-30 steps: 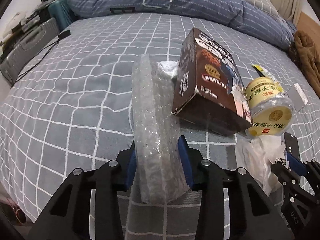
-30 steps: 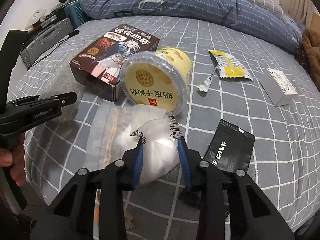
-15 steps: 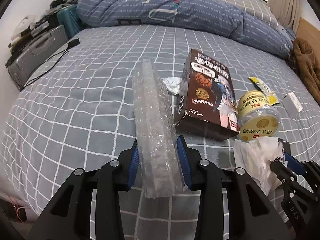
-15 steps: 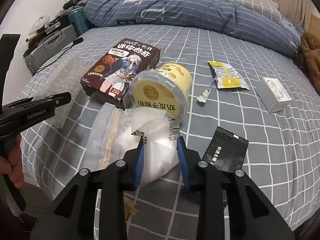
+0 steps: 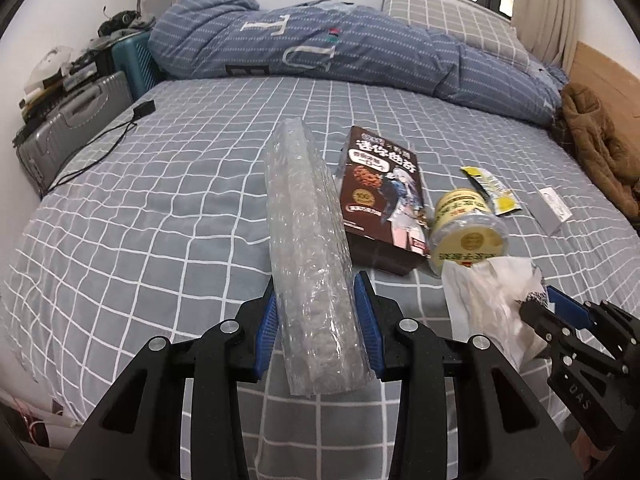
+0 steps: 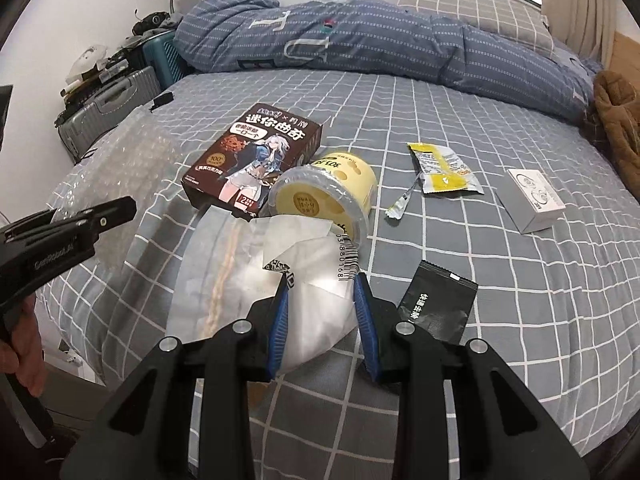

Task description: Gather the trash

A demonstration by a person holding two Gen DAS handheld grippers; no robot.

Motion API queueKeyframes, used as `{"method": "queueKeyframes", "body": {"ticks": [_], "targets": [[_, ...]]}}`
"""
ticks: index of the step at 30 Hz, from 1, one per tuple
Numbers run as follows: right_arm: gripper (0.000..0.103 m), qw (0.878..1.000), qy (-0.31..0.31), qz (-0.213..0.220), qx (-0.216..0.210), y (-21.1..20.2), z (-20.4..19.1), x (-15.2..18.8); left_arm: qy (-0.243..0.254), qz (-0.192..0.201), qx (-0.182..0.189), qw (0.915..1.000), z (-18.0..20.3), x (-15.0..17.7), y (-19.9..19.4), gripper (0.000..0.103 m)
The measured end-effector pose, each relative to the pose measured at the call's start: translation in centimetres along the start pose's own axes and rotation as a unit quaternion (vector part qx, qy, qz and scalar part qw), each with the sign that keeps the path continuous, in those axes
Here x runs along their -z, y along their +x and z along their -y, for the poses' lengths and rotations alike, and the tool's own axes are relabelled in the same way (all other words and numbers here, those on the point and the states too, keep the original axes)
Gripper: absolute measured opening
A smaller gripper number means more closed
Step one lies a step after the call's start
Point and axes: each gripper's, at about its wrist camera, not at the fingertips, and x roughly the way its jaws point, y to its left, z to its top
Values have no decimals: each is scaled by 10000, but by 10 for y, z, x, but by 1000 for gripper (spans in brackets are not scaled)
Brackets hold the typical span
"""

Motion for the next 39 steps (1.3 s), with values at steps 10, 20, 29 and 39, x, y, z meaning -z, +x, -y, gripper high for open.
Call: {"method": "queueKeyframes", "body": {"ticks": [10,20,29,39], "targets": [[29,9998,88,181,61,-28,9,8,33,103,141,9998,15,14,-20,36],[29,9992,187,316,160,-57,18,22,32,161,178,9997,31,35,-41,36],[29,9988,254,364,202,-80,20,41,123,135,285,9994,46,59,-59,36],[29,9985,338,370,198,-98,24,60,234,3,326,9992,56,88,-68,36]]}}
